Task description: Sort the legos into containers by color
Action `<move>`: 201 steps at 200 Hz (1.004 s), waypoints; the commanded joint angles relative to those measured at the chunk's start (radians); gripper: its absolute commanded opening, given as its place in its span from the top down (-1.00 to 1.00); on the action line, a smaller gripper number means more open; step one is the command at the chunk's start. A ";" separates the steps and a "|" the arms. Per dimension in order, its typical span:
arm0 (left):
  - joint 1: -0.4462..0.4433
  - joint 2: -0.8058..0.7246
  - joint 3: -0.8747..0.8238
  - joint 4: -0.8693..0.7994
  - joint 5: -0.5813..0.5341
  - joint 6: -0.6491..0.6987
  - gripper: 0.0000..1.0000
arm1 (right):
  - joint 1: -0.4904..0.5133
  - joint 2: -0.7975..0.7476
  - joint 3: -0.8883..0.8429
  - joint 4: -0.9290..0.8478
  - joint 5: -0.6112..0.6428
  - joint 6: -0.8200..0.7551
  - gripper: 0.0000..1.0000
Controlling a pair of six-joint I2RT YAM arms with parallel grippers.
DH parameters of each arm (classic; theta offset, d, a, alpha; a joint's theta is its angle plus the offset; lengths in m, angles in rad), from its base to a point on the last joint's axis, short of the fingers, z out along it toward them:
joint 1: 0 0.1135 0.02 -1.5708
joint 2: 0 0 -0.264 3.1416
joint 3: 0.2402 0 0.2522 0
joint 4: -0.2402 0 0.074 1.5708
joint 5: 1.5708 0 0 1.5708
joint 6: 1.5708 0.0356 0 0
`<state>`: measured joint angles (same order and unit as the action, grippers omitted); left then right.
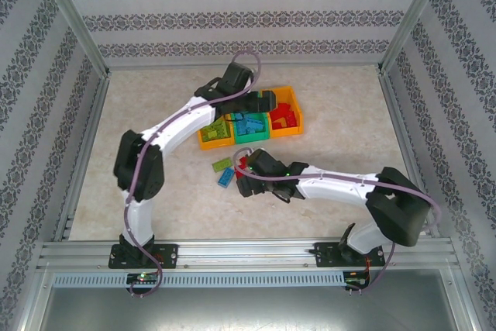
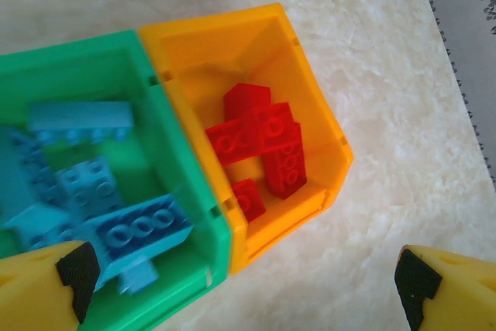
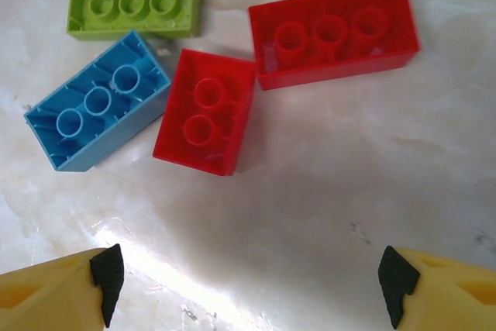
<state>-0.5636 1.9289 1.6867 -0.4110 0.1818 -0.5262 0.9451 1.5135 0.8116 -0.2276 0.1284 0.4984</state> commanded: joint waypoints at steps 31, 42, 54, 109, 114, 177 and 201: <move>0.015 -0.217 -0.318 0.219 -0.164 0.024 -0.99 | 0.018 0.126 0.115 -0.024 0.017 -0.010 -0.70; 0.031 -0.244 -0.361 0.226 -0.165 0.011 -0.99 | 0.018 0.157 0.139 -0.029 0.014 -0.012 -0.69; 0.045 -0.270 -0.400 0.231 -0.163 0.002 -0.99 | 0.018 0.185 0.166 -0.034 0.004 -0.011 -0.67; 0.077 -0.382 -0.511 0.209 -0.211 0.018 -0.99 | 0.018 0.295 0.239 -0.071 -0.013 -0.010 -0.44; 0.079 -0.391 -0.519 0.208 -0.216 0.020 -0.99 | 0.017 0.300 0.242 -0.072 -0.014 -0.012 -0.43; 0.082 -0.442 -0.566 0.193 -0.237 0.027 -0.99 | 0.018 0.340 0.266 -0.078 0.001 -0.025 -0.04; 0.082 -0.444 -0.575 0.187 -0.240 0.027 -0.99 | 0.018 0.316 0.230 -0.055 0.011 -0.016 0.08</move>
<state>-0.4950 1.5051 1.1271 -0.2348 -0.0349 -0.5152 0.9520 1.8378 1.0603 -0.2871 0.1204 0.4736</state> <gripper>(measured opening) 0.994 0.481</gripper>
